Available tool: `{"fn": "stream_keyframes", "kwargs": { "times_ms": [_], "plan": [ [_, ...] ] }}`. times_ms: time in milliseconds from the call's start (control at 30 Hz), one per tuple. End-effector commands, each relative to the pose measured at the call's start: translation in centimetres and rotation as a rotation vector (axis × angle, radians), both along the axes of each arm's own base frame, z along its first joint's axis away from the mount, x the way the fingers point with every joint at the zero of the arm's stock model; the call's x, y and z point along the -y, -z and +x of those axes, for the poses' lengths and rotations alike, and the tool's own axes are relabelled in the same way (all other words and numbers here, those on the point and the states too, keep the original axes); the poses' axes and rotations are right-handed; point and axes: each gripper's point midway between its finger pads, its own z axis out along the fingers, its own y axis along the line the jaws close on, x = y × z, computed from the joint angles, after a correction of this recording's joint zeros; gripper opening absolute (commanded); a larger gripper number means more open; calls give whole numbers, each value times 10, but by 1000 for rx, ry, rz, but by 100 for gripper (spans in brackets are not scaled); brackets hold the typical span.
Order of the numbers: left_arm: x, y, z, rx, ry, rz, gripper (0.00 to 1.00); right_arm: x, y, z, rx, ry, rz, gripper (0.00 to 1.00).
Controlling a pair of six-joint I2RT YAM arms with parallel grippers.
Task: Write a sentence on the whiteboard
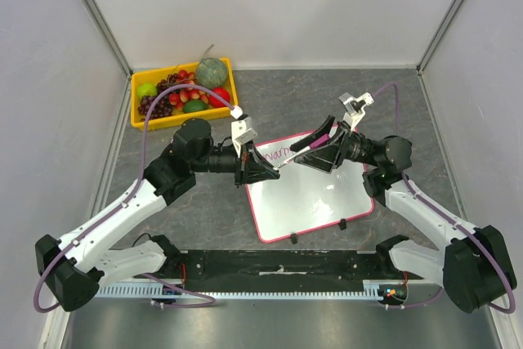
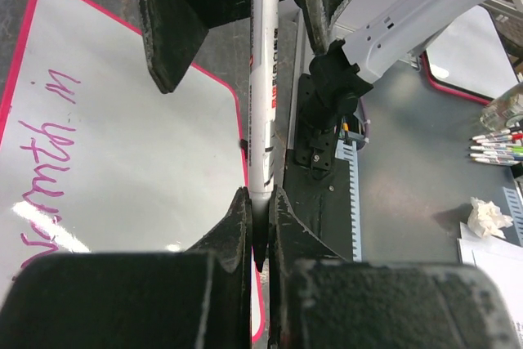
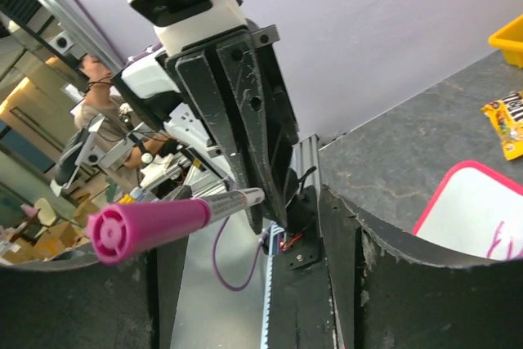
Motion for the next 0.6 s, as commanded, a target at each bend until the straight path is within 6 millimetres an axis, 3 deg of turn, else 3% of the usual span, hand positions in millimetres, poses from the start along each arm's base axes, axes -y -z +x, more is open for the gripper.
{"fn": "stream_keyframes", "kwargs": {
  "times_ms": [0, 367, 467, 567],
  "plan": [
    [4, -13, -5, 52, 71, -15, 2, 1, -19, -18, 88, -70, 29, 66],
    [9, -11, 2, 44, 60, -9, 2, -13, -1, -17, 77, -68, -60, 45],
    [8, -10, 3, 46, 52, -9, 2, -14, 6, -13, 75, -49, -90, 32],
    [8, -8, 4, 44, 47, -4, 2, -14, 8, -11, 79, -32, -103, 28]
  ]
}}
